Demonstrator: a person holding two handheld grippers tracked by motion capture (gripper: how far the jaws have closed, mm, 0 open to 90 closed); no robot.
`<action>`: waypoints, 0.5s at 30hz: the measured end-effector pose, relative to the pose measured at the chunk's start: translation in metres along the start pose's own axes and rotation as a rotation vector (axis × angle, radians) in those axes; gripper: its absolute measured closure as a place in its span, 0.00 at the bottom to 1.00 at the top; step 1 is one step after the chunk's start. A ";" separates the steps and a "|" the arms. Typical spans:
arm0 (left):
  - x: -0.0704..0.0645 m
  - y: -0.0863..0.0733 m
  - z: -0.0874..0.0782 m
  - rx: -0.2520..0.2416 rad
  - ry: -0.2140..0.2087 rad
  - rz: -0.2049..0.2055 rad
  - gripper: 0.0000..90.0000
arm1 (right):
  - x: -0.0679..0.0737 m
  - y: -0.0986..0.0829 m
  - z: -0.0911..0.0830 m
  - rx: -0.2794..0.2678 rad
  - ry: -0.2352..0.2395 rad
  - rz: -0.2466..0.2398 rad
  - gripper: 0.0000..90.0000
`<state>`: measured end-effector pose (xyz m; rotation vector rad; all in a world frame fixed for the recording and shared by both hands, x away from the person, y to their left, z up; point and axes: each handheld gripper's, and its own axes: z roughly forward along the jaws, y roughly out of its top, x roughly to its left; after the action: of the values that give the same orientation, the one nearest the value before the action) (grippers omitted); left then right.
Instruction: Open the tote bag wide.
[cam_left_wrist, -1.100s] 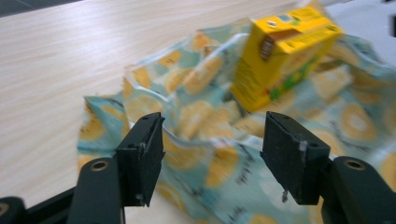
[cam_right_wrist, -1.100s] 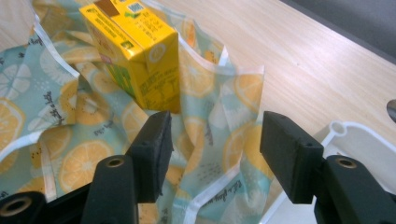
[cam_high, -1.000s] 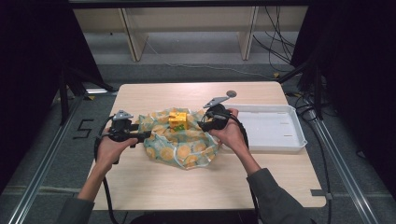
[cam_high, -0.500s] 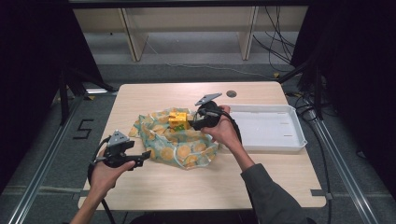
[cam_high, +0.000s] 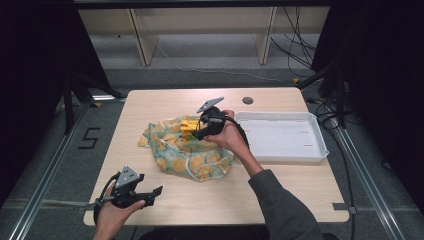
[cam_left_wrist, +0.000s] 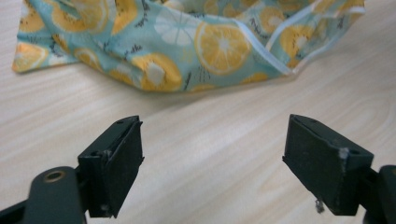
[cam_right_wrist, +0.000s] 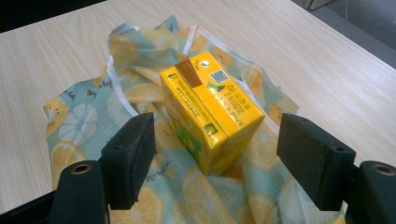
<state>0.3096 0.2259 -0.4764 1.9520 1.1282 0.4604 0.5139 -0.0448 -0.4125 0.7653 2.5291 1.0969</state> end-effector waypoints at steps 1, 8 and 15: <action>-0.001 -0.003 -0.001 -0.008 0.006 -0.002 0.21 | 0.000 0.001 0.002 -0.002 -0.002 -0.007 0.31; -0.011 -0.016 -0.006 0.031 0.008 0.055 0.21 | 0.000 0.006 0.010 0.010 0.013 -0.046 0.30; -0.022 -0.023 -0.003 0.043 -0.020 0.074 0.21 | 0.001 0.012 0.017 0.032 0.039 -0.049 0.30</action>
<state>0.2833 0.2151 -0.4916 2.0367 1.0647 0.4584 0.5253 -0.0271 -0.4149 0.6931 2.5890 1.0679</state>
